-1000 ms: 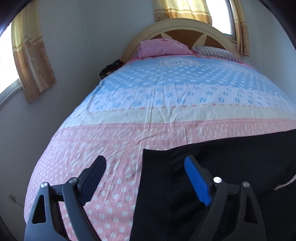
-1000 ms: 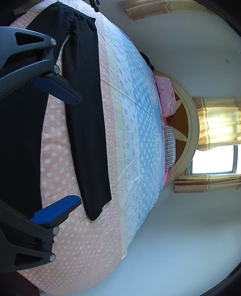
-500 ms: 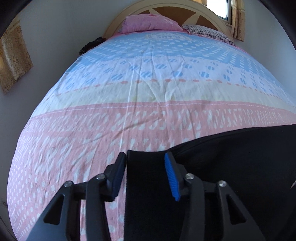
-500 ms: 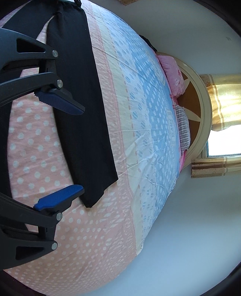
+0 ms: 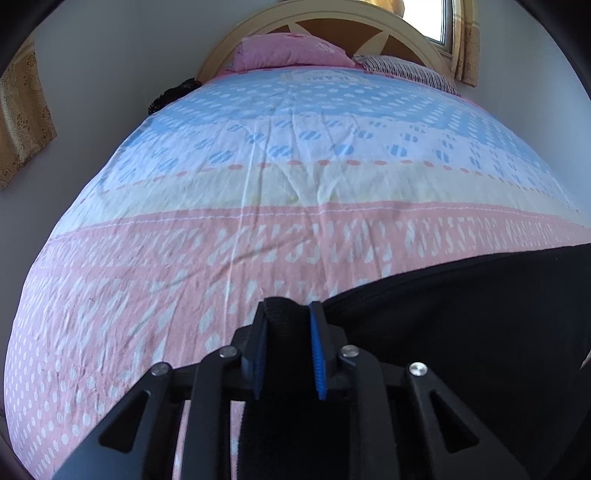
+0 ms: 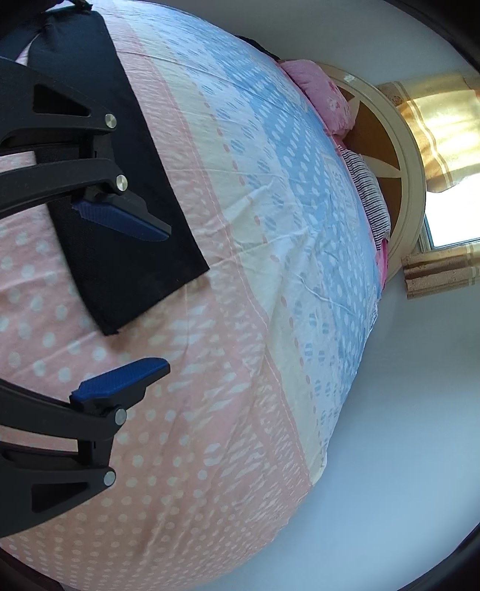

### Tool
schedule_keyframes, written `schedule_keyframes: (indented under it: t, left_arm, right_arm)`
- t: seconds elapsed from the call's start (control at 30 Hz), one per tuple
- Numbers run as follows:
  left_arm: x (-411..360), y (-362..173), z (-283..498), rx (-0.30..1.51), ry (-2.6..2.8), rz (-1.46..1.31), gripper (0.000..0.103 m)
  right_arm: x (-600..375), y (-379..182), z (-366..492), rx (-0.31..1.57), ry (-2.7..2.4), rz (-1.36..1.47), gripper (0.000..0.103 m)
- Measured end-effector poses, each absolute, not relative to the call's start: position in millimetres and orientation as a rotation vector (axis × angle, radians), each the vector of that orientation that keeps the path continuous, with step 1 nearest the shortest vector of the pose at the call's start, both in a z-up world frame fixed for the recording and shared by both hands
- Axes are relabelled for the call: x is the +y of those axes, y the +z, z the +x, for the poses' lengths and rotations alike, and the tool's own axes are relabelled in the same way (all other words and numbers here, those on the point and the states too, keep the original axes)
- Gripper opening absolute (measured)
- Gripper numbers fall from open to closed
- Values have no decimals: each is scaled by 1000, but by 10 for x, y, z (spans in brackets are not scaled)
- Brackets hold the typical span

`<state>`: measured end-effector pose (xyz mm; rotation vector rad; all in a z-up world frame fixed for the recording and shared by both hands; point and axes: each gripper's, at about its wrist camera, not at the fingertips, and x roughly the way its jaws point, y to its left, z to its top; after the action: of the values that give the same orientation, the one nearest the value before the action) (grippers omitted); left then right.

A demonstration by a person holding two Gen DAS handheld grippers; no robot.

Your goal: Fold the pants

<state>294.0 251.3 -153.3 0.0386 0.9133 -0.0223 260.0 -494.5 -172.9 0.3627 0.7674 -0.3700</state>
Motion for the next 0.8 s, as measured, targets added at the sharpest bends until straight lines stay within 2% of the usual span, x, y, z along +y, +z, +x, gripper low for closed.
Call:
schedule_keyframes:
  t: [0.13, 0.27, 0.5, 0.53, 0.57, 0.6, 0.63, 0.67, 0.8]
  left_arm:
    - [2497, -1525, 2954, 915, -14, 44, 22]
    - [2495, -1524, 2973, 924, 18, 53, 33]
    - [2550, -1536, 3015, 942, 16, 19, 36]
    - [2537, -1534, 3015, 942, 10, 33, 35]
    - [2525, -1525, 3002, 929, -10, 48, 31]
    - [2523, -1520, 2988, 915, -23, 56, 28]
    - [2531, -1520, 2972, 909, -50, 42, 24]
    - [2566, -1511, 2969, 908, -96, 4, 14]
    - [2718, -1412, 2940, 870, -143, -117, 12]
  right_arm:
    - [-5174, -1815, 2852, 805, -324, 458, 67]
    - [-5218, -1946, 3149, 853, -284, 490, 67]
    - [-5061, -2213, 3555, 962, -243, 424, 66]
    - [-5035, -2217, 3577, 968, -240, 399, 60]
    - [-5010, -2214, 3588, 973, -228, 387, 35]
    - [-5001, -2215, 3589, 978, -210, 396, 19]
    - [-5001, -2209, 3572, 976, -204, 402, 18]
    - [-4995, -2192, 3552, 972, -201, 398, 12]
    - [-4937, -2018, 3374, 913, -186, 383, 9]
